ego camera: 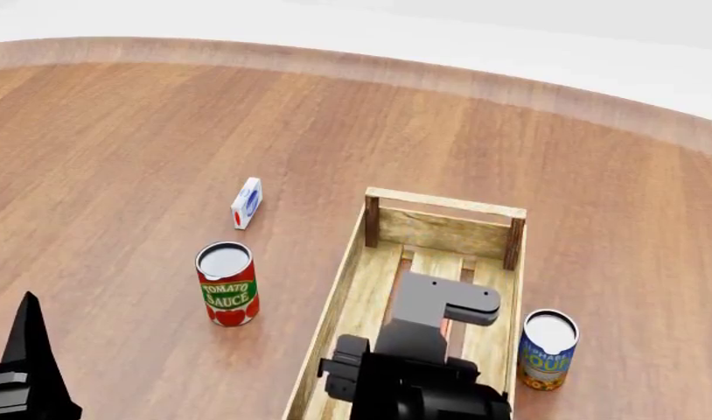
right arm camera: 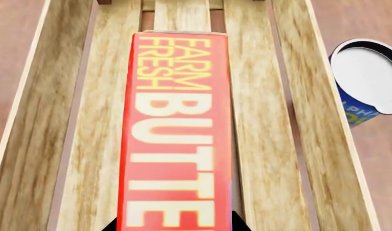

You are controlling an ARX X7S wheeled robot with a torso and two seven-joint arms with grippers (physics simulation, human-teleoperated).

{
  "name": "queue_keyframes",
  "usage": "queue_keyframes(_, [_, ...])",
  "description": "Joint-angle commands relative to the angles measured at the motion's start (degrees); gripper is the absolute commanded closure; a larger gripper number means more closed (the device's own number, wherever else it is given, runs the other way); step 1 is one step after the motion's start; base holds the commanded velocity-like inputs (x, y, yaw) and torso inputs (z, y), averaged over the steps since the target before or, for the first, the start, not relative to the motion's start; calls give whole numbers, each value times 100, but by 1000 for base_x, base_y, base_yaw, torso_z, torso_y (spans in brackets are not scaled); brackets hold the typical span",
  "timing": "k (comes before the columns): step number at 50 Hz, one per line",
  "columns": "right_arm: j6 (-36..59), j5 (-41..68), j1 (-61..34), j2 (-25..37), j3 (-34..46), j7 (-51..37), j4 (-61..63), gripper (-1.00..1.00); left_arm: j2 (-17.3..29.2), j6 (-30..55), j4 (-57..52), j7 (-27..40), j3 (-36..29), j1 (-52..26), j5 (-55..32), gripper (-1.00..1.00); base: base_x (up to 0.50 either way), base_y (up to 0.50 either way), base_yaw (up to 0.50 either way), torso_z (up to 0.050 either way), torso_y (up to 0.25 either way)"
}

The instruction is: Pick up the butter and put it in the tray.

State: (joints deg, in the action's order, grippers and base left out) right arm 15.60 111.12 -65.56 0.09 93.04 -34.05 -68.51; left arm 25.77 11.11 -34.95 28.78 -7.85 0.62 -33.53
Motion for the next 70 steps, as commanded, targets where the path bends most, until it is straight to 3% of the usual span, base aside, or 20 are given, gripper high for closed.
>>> queue_keyframes(1, [-16, -400, -49, -9, -7, 38, -48, 100, 12, -16, 5, 6, -2, -1, -10, -100, 0, 0, 0, 0, 0])
queue_keyframes(12, [54, -337, -99, -9, 9, 88, -76, 100, 17, -17, 10, 18, -14, -16, -19, -100, 0, 0, 0, 1, 1])
queue_keyframes(13, [72, -329, -99, -9, 6, 122, -77, -100, 15, -25, 15, 16, -19, -13, -11, -100, 0, 0, 0, 0, 0])
queue_keyframes(55, [156, -628, -846, 4, -97, -46, 464, -100, 83, 33, -156, 107, -50, -16, -102, -100, 0, 0, 0, 0, 0])
queue_keyframes(62, [-156, -597, -1137, 955, -329, -1422, 2630, -100, 103, 25, -218, 123, -43, 6, -119, -100, 0, 0, 0, 0, 0])
queue_keyframes(70, [-394, -620, -1309, 1461, -505, -2220, 3813, -100, 131, 23, -271, 147, -18, 17, -147, -100, 0, 0, 0, 0, 0])
